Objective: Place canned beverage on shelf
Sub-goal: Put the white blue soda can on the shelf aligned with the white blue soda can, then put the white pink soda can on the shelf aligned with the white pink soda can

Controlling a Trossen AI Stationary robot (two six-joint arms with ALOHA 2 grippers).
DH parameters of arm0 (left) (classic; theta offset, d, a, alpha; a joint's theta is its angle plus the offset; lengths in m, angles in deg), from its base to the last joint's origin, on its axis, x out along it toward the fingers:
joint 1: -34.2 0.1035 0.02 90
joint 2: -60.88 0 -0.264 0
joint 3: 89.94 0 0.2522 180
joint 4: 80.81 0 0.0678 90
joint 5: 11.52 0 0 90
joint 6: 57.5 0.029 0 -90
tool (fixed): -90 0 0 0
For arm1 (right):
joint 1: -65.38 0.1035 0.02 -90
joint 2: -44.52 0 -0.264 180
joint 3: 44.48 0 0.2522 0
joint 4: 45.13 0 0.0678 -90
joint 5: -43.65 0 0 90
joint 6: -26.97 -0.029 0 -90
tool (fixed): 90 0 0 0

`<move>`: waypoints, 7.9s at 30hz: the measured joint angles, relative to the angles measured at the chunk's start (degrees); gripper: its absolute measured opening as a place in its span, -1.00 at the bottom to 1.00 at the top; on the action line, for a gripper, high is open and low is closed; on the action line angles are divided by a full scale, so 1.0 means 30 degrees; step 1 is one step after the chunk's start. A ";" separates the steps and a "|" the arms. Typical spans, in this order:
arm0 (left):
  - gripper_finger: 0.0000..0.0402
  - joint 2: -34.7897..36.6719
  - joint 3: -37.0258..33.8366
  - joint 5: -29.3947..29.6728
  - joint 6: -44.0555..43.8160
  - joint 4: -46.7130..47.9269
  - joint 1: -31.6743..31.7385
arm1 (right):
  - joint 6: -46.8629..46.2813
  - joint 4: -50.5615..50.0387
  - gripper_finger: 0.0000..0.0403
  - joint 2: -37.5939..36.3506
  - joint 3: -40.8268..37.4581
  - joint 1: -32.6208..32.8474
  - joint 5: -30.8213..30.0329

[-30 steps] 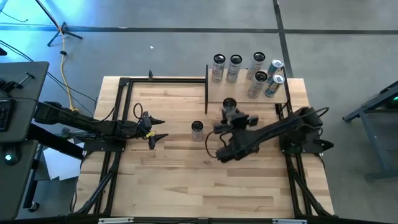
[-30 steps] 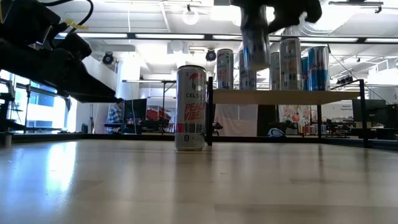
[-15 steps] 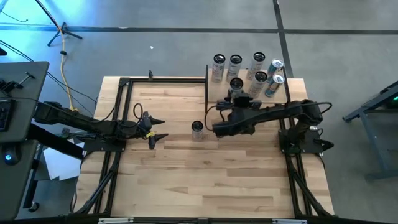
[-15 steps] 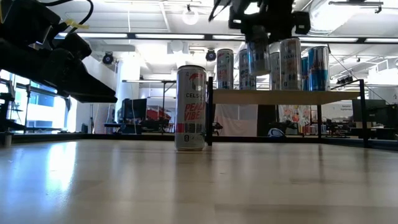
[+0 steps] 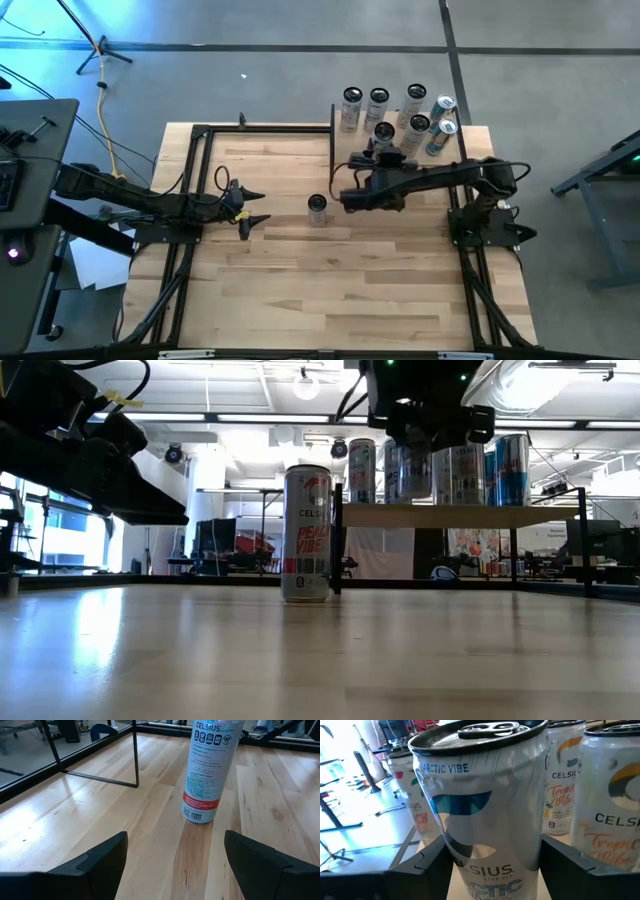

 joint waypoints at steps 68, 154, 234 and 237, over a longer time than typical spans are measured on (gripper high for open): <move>0.52 -0.0001 0.0000 0.0001 -0.0003 -0.0008 -0.0003 | 0.9754 1.1439 0.60 0.0619 0.0015 0.7320 0.4896; 0.52 -0.0004 -0.0007 -0.0003 -0.0006 -0.0004 -0.0002 | 2.5000 0.0774 0.60 0.9355 1.6283 -0.0194 2.3481; 0.52 -0.0004 -0.0007 0.0001 0.0000 0.0000 0.0001 | 2.1681 0.0766 0.23 0.8259 1.4243 -0.3065 2.2486; 0.52 -0.0004 -0.0007 -0.0003 -0.0001 0.0001 0.0002 | 2.1683 0.0862 0.23 0.8291 1.4243 -0.2992 2.2539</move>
